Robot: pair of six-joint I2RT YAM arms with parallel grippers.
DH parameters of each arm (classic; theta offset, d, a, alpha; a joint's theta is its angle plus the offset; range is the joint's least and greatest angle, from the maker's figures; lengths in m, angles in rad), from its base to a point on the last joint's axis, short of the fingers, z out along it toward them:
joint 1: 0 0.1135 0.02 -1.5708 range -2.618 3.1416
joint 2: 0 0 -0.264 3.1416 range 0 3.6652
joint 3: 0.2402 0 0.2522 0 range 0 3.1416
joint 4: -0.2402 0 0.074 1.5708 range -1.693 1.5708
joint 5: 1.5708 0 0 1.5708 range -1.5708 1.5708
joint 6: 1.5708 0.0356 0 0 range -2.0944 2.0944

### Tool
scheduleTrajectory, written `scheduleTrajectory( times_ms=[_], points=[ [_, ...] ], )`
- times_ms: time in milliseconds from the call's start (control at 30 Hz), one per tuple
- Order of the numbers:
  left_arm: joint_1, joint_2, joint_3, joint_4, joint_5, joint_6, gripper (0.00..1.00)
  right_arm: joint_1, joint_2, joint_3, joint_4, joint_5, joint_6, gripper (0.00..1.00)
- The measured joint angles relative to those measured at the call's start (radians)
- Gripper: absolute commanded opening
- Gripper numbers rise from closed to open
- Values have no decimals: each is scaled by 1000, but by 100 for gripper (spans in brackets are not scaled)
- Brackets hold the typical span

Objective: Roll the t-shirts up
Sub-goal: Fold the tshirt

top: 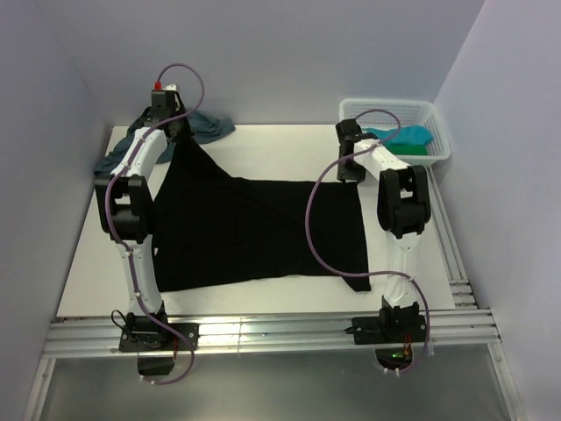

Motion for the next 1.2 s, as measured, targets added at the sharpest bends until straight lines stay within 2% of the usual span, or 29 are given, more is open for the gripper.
scheduleTrajectory(
  times_ms=[667, 1000, 1200],
  points=[
    [-2, -1, 0, 0, -1, -3, 0, -47, 109, 204, -238, -89, 23, 47],
    [-5, -1, 2, -1, -1, -3, 0, -48, 66, 182, -192, -80, 42, 48],
    [-6, -1, 2, -1, -1, -3, 0, -32, -50, 161, -116, -74, 20, 48]
  ],
)
